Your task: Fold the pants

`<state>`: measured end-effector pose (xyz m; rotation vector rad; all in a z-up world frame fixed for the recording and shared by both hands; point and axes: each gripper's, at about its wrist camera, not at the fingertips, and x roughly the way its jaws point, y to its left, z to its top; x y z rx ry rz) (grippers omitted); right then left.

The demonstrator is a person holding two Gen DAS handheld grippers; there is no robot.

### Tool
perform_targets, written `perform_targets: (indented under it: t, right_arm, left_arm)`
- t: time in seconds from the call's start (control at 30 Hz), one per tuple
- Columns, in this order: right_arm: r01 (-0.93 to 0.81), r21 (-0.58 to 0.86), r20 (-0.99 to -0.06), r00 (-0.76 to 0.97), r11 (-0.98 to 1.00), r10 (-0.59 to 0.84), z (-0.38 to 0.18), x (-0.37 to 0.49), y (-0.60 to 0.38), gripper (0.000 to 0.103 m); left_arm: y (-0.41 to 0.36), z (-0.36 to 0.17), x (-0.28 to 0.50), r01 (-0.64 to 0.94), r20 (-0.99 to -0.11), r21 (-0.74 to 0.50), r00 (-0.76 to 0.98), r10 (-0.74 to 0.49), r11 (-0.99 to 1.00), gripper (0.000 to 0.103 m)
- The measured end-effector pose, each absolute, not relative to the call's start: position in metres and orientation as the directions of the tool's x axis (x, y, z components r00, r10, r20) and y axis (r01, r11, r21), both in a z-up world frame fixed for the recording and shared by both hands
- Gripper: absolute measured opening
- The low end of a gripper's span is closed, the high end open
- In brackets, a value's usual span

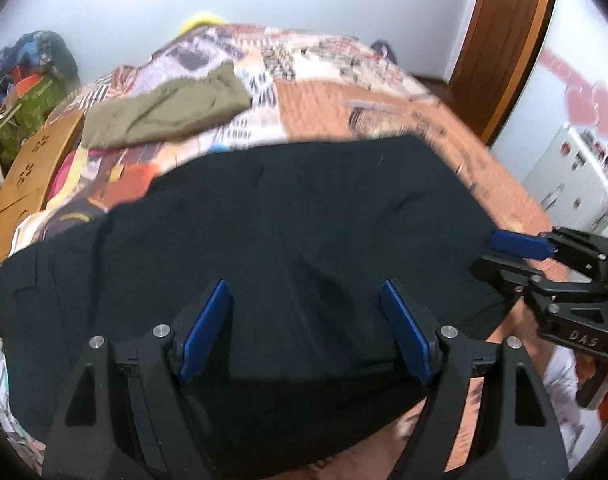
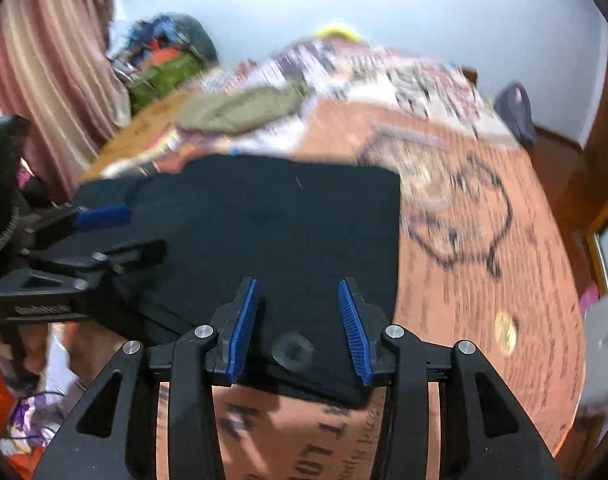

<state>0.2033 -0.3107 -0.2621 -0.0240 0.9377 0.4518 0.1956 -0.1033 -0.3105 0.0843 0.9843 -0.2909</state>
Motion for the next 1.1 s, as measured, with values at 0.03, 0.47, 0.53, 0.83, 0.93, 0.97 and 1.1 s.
perform_targets:
  t: [0.03,0.47,0.53,0.83,0.93,0.97,1.1]
  right_arm:
    - [-0.391,0.171,-0.777,0.511,0.904,0.368,-0.265,0.2,-0.312,0.038]
    - [-0.431,0.147,-0.787,0.494,0.89,0.369,-0.263,0.188,-0.318,0.039]
    - [-0.428,0.163,-0.792,0.48,0.889,0.376,-0.26,0.189,-0.319,0.039]
    - [-0.462,0.084,-0.735,0.57,0.883,0.368,-0.206,0.184,-0.308,0.046]
    - [-0.486,0.082,-0.704,0.589,0.87,0.396,-0.193,0.182,-0.294,0.047]
    - [-0.492,0.083,-0.699,0.591,0.866,0.402,-0.191,0.181,-0.29,0.047]
    - [-0.534,0.097,-0.681,0.58,0.84,0.447,-0.187,0.182,-0.264,0.048]
  left_arm:
    - [-0.101,-0.315,0.193,0.28,-0.832,-0.069,0.514,-0.21,0.957,0.079]
    - [-0.089,-0.321,0.176,0.302,-0.813,-0.076,0.533,-0.234,0.95,0.082]
    - [-0.087,-0.318,0.176,0.29,-0.813,-0.086,0.532,-0.235,0.953,0.082]
    - [-0.03,-0.272,0.152,0.145,-0.75,-0.021,0.651,-0.111,0.989,0.082]
    - [0.005,-0.261,0.142,0.055,-0.734,-0.025,0.677,-0.056,0.998,0.082]
    - [0.019,-0.258,0.137,0.025,-0.73,-0.029,0.682,-0.038,0.999,0.082]
    - [0.064,-0.259,0.12,-0.08,-0.73,-0.05,0.684,0.019,0.996,0.083]
